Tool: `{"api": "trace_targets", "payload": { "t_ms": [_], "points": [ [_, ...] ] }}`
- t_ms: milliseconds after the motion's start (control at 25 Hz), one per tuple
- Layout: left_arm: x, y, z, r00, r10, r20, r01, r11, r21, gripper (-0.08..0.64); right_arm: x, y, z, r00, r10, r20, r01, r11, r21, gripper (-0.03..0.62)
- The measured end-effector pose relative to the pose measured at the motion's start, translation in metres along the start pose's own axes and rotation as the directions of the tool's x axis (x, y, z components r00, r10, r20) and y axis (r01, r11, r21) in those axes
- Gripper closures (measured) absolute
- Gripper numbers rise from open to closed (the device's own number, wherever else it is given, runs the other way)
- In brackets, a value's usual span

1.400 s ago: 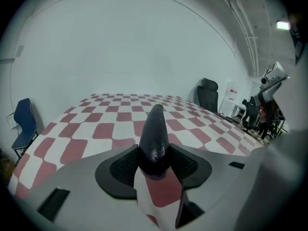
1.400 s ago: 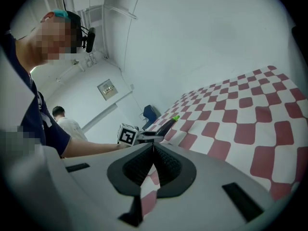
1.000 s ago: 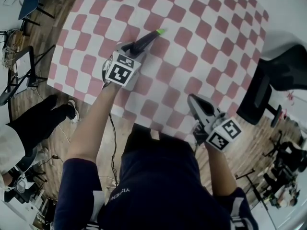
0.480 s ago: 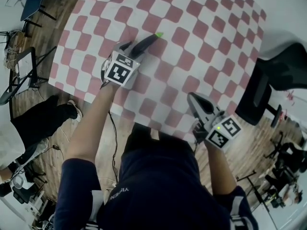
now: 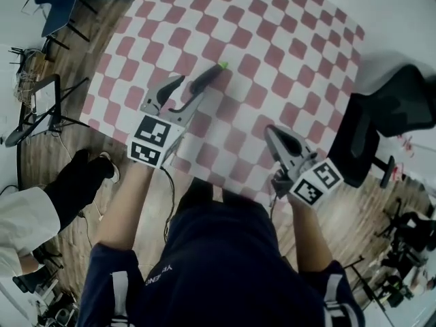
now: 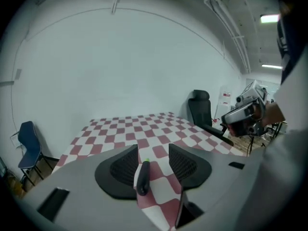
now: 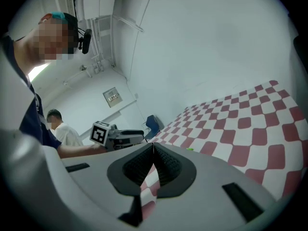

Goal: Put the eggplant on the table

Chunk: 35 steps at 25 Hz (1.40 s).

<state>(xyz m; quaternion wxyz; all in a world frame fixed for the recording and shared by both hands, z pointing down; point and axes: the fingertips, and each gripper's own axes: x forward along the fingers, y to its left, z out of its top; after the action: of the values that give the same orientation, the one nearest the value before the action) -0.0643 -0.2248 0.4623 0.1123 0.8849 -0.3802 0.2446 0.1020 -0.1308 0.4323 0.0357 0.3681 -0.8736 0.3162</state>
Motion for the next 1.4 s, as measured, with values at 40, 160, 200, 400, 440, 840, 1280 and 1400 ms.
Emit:
{"api": "trace_targets", "payload": {
  "t_ms": [40, 160, 200, 400, 440, 840, 1280, 1400],
  "points": [
    [-0.012, -0.008, 0.007, 1.000, -0.006, 0.024, 0.006, 1.000, -0.006, 0.362, -0.002, 0.002, 0.005, 1.000, 0.002, 0.009, -0.002, 1.000, -0.007, 0.575],
    [-0.043, -0.032, 0.019, 0.996, -0.021, 0.083, 0.024, 0.999, -0.027, 0.441, -0.006, 0.010, 0.017, 0.999, 0.009, 0.034, -0.008, 1.000, -0.025, 0.577],
    [-0.051, -0.039, 0.019, 0.995, -0.022, 0.101, 0.026, 0.999, -0.038, 0.469, -0.008, 0.013, 0.020, 0.999, 0.012, 0.039, -0.010, 1.000, -0.029, 0.575],
    [-0.081, -0.067, 0.009, 0.987, -0.035, 0.159, 0.057, 0.989, -0.136, 0.528, -0.013, 0.029, 0.029, 0.998, 0.027, 0.057, -0.024, 0.998, -0.060, 0.577],
    [-0.084, -0.072, 0.005, 0.985, -0.045, 0.164, 0.070, 0.987, -0.146, 0.529, -0.014, 0.033, 0.031, 0.998, 0.031, 0.060, -0.027, 0.997, -0.067, 0.577],
    [-0.107, -0.091, -0.001, 0.977, -0.087, 0.194, 0.119, 0.980, -0.160, 0.534, -0.022, 0.068, 0.041, 0.995, 0.072, 0.069, -0.062, 0.988, -0.142, 0.577],
    [-0.120, -0.092, 0.011, 0.974, -0.073, 0.216, 0.105, 0.985, -0.139, 0.534, -0.024, 0.084, 0.042, 0.994, 0.091, 0.066, -0.079, 0.982, -0.172, 0.577],
    [-0.121, -0.092, 0.011, 0.973, -0.069, 0.219, 0.099, 0.987, -0.127, 0.534, -0.024, 0.085, 0.041, 0.994, 0.088, 0.061, -0.076, 0.982, -0.176, 0.577]
  ]
}}
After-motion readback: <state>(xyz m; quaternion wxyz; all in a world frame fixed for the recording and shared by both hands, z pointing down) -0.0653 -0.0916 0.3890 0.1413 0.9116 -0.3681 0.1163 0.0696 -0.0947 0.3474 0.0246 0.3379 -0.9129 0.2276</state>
